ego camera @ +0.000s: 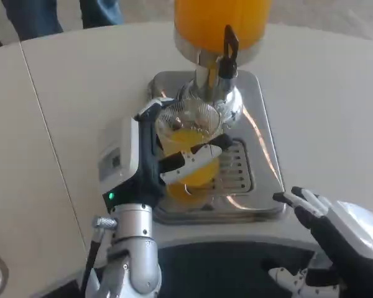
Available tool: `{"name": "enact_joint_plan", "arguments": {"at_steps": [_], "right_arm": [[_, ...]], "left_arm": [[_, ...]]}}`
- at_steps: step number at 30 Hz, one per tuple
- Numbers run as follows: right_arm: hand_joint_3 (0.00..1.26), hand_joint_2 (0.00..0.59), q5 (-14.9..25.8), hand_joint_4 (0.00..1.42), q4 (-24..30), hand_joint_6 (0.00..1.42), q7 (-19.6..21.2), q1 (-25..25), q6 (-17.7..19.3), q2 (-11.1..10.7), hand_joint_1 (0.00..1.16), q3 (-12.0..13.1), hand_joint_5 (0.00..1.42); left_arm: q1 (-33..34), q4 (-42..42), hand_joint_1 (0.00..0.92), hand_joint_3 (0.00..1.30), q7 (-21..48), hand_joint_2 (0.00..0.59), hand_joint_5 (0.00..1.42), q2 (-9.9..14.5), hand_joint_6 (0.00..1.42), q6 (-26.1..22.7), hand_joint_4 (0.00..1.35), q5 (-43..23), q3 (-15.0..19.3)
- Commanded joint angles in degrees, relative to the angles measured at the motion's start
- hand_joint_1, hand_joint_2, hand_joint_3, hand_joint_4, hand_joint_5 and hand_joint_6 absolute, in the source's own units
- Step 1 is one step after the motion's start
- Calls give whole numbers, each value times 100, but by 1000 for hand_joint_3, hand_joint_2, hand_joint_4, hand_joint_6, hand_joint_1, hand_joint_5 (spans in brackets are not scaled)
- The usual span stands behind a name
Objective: Grasp the cup under the faucet to collect the drink, then remove the cup.
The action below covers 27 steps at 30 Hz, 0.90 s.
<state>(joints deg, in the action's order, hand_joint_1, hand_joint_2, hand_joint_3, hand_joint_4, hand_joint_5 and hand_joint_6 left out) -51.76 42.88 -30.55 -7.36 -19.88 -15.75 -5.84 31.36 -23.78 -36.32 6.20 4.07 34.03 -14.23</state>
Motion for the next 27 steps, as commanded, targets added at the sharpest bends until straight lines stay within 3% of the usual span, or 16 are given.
{"name": "enact_joint_plan", "arguments": {"at_steps": [1,8,17,27], "right_arm": [[105,357,-32,0,-125,0,93,126,4,4,744,-80,0],[105,356,-99,0,-252,0,151,296,-46,57,738,-202,0],[105,361,-191,0,-435,0,193,545,-25,47,725,-288,0],[104,360,-54,0,-644,0,281,950,267,-309,685,-166,0]], "left_arm": [[-68,385,579,933,137,51,1377,146,1424,456,1124,-123,123],[-159,528,577,933,338,49,1377,382,1424,713,1125,-220,288],[-361,716,573,933,685,42,1377,857,1424,1148,1125,-260,475],[-892,1304,574,933,1192,40,1377,1435,1424,1706,1125,-360,772]]}}
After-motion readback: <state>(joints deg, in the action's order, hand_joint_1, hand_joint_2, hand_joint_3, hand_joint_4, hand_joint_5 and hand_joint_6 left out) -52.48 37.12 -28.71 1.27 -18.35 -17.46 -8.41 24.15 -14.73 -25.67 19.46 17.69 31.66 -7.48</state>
